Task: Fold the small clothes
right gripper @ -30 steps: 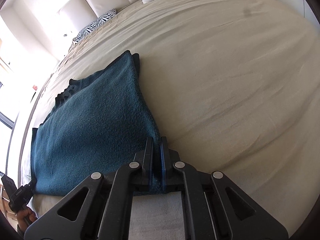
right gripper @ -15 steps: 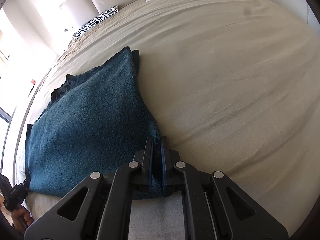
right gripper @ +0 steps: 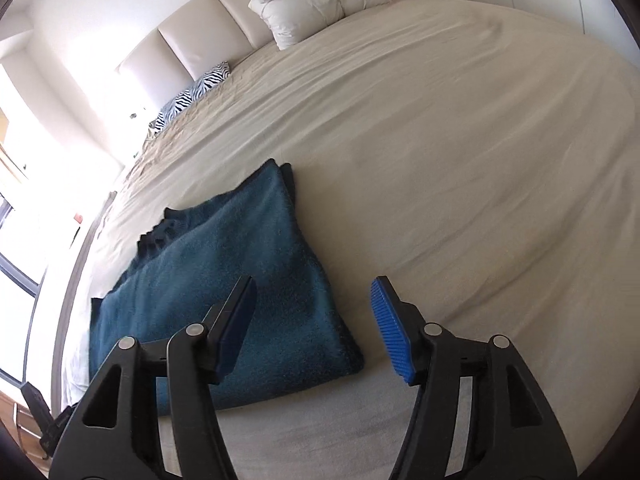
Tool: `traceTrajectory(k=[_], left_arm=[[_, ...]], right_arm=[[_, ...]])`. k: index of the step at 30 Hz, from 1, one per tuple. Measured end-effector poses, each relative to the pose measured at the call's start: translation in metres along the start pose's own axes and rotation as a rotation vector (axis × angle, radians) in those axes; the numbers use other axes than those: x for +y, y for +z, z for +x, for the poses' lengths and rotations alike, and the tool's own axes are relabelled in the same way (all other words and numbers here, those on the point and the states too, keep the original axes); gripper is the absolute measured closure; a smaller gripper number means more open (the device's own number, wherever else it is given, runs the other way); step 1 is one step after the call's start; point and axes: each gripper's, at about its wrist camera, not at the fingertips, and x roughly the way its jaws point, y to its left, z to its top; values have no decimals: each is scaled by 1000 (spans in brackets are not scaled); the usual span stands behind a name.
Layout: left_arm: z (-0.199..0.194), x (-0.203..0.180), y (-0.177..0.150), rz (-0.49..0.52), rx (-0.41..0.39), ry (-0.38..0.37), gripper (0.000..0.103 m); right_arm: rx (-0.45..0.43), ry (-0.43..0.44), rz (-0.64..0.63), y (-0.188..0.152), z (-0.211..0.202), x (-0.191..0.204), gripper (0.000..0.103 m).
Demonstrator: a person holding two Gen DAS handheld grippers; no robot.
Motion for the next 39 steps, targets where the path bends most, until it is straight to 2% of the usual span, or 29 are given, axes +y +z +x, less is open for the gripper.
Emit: traceTrajectory(k=[5, 6, 11, 13, 17, 20, 22, 27, 32, 35, 38, 39], left_arm=[[-4, -3, 2, 19, -8, 53, 41], [-4, -4, 3, 23, -11, 70, 37], [-17, -12, 12, 74, -45, 168, 37], [-23, -18, 18, 100, -74, 199, 32], [-24, -38, 36, 182, -119, 223, 31], [-8, -59, 58, 246, -133, 197, 31], [12, -77, 75, 310, -135, 213, 31], [70, -109, 108, 373, -82, 183, 34], [125, -100, 121, 377, 10, 215, 33], [122, -79, 120, 325, -11, 148, 31], [118, -71, 118, 327, -22, 112, 31], [117, -69, 117, 325, -26, 103, 31]], right_arm=[[48, 103, -88, -1, 7, 46, 45], [65, 128, -104, -4, 13, 56, 45], [151, 221, -161, -20, 47, 106, 45], [175, 255, -187, -25, 59, 127, 45], [216, 320, -228, -32, 84, 165, 45], [248, 371, -202, -31, 106, 181, 45], [271, 401, -170, -29, 122, 185, 45], [303, 463, -99, -22, 157, 196, 45], [325, 481, -62, -9, 184, 197, 47], [324, 482, -20, 3, 197, 187, 52], [287, 484, 35, 20, 201, 165, 53], [278, 488, 71, 26, 202, 154, 57]])
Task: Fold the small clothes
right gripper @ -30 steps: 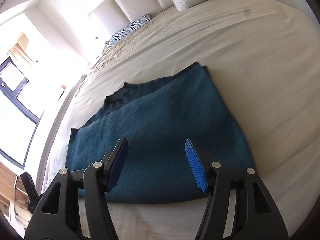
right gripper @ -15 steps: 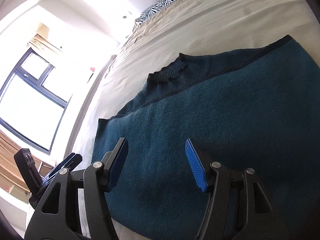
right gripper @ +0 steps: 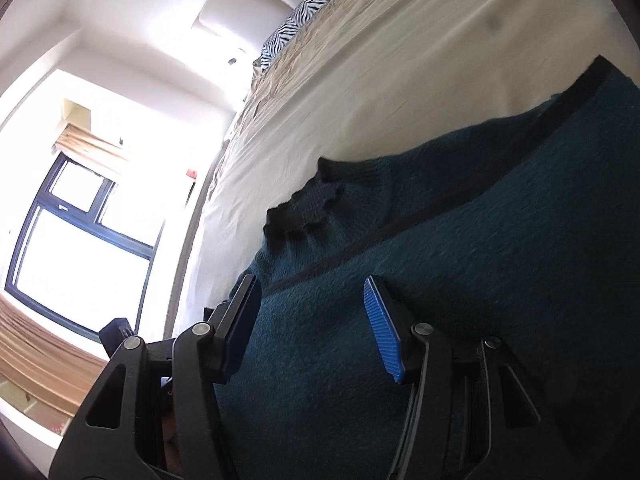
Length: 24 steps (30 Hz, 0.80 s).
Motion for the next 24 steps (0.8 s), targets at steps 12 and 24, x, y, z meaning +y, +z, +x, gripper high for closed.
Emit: traceTrajectory(k=[12, 24], left_arm=[[4, -1, -3, 5, -16, -5, 30], [-6, -12, -12, 29, -3, 52, 24]], right_arm=[[-285, -146, 235, 26, -111, -90, 55], [154, 60, -76, -98, -26, 21, 56]])
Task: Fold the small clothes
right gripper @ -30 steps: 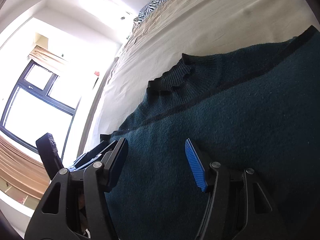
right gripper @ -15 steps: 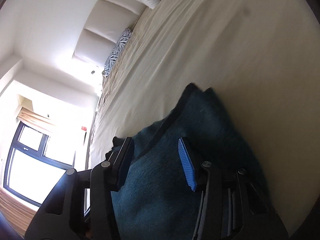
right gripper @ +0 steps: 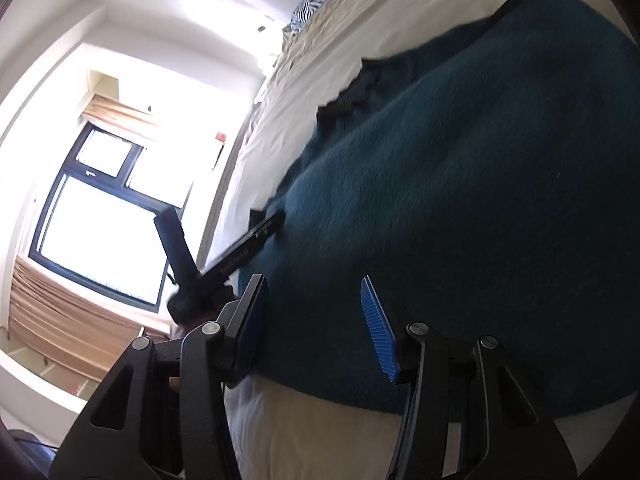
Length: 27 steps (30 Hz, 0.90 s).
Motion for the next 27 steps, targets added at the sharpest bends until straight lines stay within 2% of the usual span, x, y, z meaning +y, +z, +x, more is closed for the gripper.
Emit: traceTrajectory(k=[1, 3, 6, 10, 13, 17, 20, 22, 24, 27], left_arm=[[-1, 0, -1, 2, 0, 0, 24], [-3, 0, -4, 9, -2, 0, 24], [-6, 1, -9, 6, -8, -5, 23], [-11, 2, -14, 1, -8, -10, 23], [-16, 3, -19, -4, -5, -15, 23], [-30, 4, -28, -14, 3, -29, 23], [-51, 9, -42, -28, -4, -34, 20], [-67, 23, -55, -100, 7, -34, 11], [-83, 43, -73, -193, -2, -81, 10], [-90, 72, -101, -325, 42, -156, 9]], right_arm=[[13, -23, 2, -4, 6, -4, 57], [1, -14, 36, -6, 4, -16, 59], [-77, -16, 102, 3, -19, -33, 57], [-194, -72, 186, 18, -49, -55, 57], [-250, -90, 221, 10, -73, -62, 55], [-259, -94, 215, -3, -86, -56, 52], [-243, -88, 189, -1, -72, -40, 52], [-224, -87, 157, 3, -61, -27, 52], [-207, -81, 125, 5, -54, -21, 46], [-179, -63, 83, 10, -39, -3, 43]])
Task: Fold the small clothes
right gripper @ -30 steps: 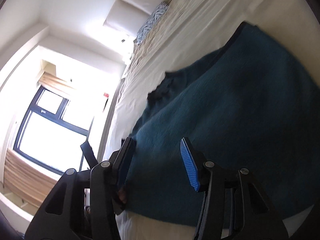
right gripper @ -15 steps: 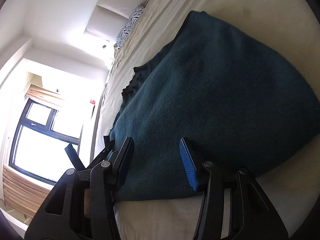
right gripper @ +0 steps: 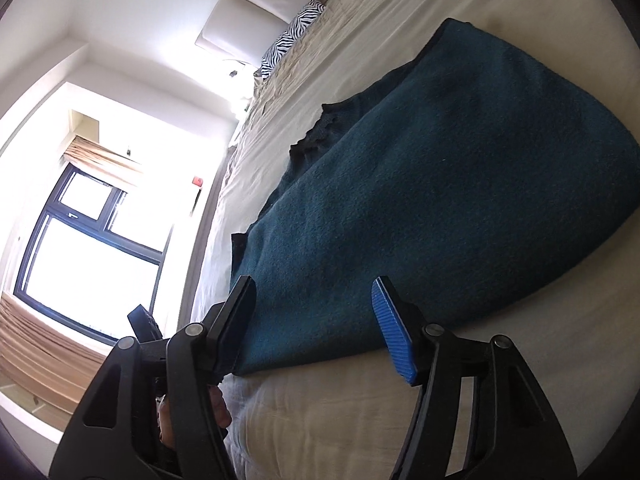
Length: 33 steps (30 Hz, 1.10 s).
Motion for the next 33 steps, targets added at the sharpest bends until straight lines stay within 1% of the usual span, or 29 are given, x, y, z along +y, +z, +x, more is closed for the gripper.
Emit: traceTrajectory(k=[2, 4, 7, 8, 9, 11, 12, 18, 20, 21, 24, 27, 28, 29, 31, 32, 33], left_arm=[[-5, 14, -10, -49, 20, -77, 10], [-11, 17, -12, -63, 32, -132, 11], [-9, 18, -6, -119, 74, -269, 14], [-4, 18, -4, -140, 95, -304, 14], [1, 19, -2, -155, 118, -318, 15], [10, 20, 4, -164, 145, -321, 19], [15, 21, 7, -165, 161, -337, 20], [32, 29, 23, -274, 245, -444, 20], [35, 25, 28, -302, 265, -509, 21], [36, 22, 29, -309, 277, -529, 22], [43, 16, 28, -288, 301, -508, 23], [45, 18, 27, -307, 299, -526, 24], [46, 18, 27, -313, 303, -534, 30], [46, 21, 27, -318, 315, -538, 34], [50, 25, 25, -332, 333, -539, 47], [53, 27, 25, -342, 338, -539, 51], [55, 30, 25, -350, 346, -542, 58]], right_arm=[[25, 12, -20, 0, 13, 11, 43], [54, 20, -32, -5, 27, 21, 43], [99, 20, -52, -11, 46, 34, 43], [109, 22, -59, -18, 46, 40, 43], [118, 24, -65, -19, 51, 43, 43], [131, 29, -76, -26, 54, 53, 43], [136, 31, -82, -26, 55, 56, 43], [161, 62, -101, -16, 65, 72, 43], [170, 72, -102, -14, 68, 77, 43], [177, 72, -106, -13, 73, 81, 43], [199, 72, -124, -10, 87, 92, 43], [225, 79, -128, -7, 104, 100, 43], [232, 78, -125, -6, 110, 100, 43], [239, 79, -118, -5, 115, 100, 43], [250, 80, -91, -3, 125, 99, 43], [256, 84, -76, -1, 130, 97, 43], [261, 85, -67, 0, 136, 97, 43]])
